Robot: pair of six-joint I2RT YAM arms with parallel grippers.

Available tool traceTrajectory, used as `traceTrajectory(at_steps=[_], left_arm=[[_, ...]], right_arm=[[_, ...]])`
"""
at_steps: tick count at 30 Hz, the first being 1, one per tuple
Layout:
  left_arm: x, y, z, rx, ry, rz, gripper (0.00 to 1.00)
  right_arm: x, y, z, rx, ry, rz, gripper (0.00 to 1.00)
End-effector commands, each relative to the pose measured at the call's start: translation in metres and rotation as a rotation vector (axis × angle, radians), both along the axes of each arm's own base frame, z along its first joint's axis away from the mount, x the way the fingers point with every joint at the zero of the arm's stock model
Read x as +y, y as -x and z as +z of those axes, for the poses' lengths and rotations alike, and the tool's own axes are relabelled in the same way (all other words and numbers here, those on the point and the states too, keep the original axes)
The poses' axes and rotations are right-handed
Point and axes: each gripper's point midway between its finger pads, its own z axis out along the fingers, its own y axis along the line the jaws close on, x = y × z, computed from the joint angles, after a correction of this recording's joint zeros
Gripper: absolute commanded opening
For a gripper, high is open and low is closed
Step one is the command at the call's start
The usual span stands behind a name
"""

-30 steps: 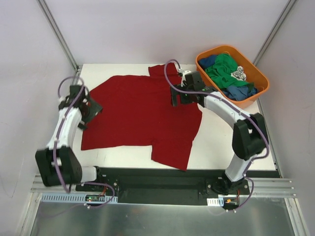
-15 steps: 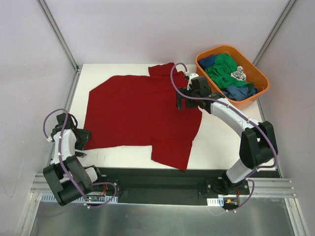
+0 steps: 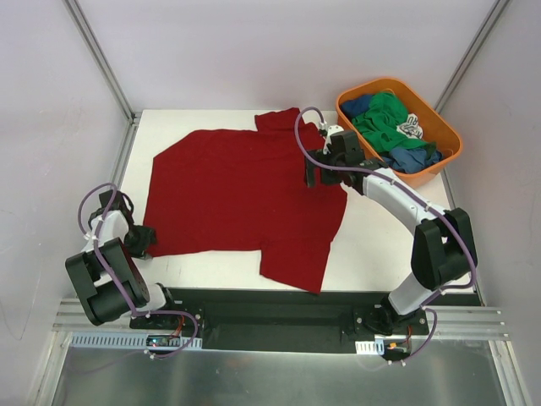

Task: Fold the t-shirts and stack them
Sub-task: Grap the side of the flattened tshirt closest away from the robot with both arms

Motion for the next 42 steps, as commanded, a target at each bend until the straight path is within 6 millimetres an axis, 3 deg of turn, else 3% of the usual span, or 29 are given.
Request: traceTrajectory(at_steps=[1,7,13,17,24,31,36,38,42], left_arm=[[0.008,0.005,-0.002,0.035,-0.034,0.027,0.42],[0.006,0.003,-0.009,0.055,-0.004,0.021,0.27],[0.008,-0.006,-0.012,0.044,0.008,0.009,0.23],[0.008,-0.014,-0.015,0.032,0.026,-0.01,0.0],[0.01,-0.026,-0.006,-0.022,0.009,-0.06,0.0],[0.02,-0.038,0.022,-0.148,-0.082,-0.081,0.0],[0.015,-0.05,0.043,-0.28,-0.105,-0.092,0.0],[0.012,-0.052,0.047,-0.302,-0.101,-0.1,0.0],[0.012,-0.058,0.055,-0.332,-0.119,-0.102,0.0]], right_arm=[[-0.003,-0.009,0.0,-0.015,-0.003,-0.019,0.97],[-0.009,-0.01,-0.002,-0.011,0.003,-0.032,0.97],[-0.014,-0.007,0.001,-0.016,0.0,-0.044,0.97],[-0.015,-0.003,0.004,-0.018,-0.003,-0.047,0.97],[-0.012,0.02,0.005,-0.016,-0.028,0.016,0.97],[0.012,0.069,0.02,-0.094,0.067,0.218,0.98],[0.047,0.143,0.017,-0.027,0.068,0.492,0.98],[0.063,0.173,0.01,-0.006,0.094,0.593,0.98],[0.069,0.211,-0.019,0.112,0.173,0.672,0.99]])
